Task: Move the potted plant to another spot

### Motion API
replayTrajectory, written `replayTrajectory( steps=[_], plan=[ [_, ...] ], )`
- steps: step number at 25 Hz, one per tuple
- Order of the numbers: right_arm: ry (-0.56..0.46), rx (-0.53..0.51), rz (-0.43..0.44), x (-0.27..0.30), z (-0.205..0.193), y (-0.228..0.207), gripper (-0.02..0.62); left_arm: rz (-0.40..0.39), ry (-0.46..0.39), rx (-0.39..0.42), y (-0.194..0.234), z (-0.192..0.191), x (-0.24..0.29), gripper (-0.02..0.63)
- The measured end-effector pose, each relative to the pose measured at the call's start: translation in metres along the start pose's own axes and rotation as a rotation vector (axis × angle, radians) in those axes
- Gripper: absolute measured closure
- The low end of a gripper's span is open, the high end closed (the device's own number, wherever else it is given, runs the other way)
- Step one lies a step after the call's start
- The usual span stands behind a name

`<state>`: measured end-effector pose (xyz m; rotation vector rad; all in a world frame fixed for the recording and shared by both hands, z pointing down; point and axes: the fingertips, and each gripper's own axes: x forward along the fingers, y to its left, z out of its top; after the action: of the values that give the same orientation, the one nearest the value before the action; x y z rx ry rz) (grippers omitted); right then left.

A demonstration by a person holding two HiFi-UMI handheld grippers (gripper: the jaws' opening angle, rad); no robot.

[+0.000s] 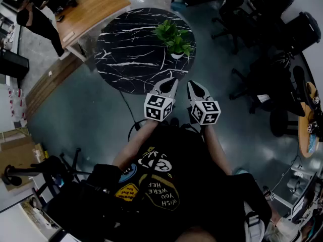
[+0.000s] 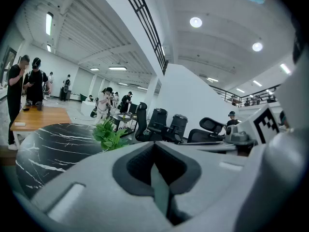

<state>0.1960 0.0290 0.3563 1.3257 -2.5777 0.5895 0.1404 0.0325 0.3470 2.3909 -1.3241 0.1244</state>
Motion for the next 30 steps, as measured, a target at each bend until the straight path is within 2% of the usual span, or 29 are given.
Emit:
replayTrajectory(
  steps=[18,24,30],
  plan=[
    [-0.003,0.017,-0.023,0.012,-0.003,0.0,0.592,0.01,0.015,-0.003,0.014,-0.001,0.0,0.601],
    [0.022,0.014,-0.013,0.032,-0.01,0.02,0.592,-0.001,0.025,-0.011,0.033,-0.002,-0.008,0.601],
    [0.051,0.033,-0.03,0.055,-0.023,0.03,0.592,-0.012,0.071,-0.034,0.064,-0.018,-0.008,0.601]
  ],
)
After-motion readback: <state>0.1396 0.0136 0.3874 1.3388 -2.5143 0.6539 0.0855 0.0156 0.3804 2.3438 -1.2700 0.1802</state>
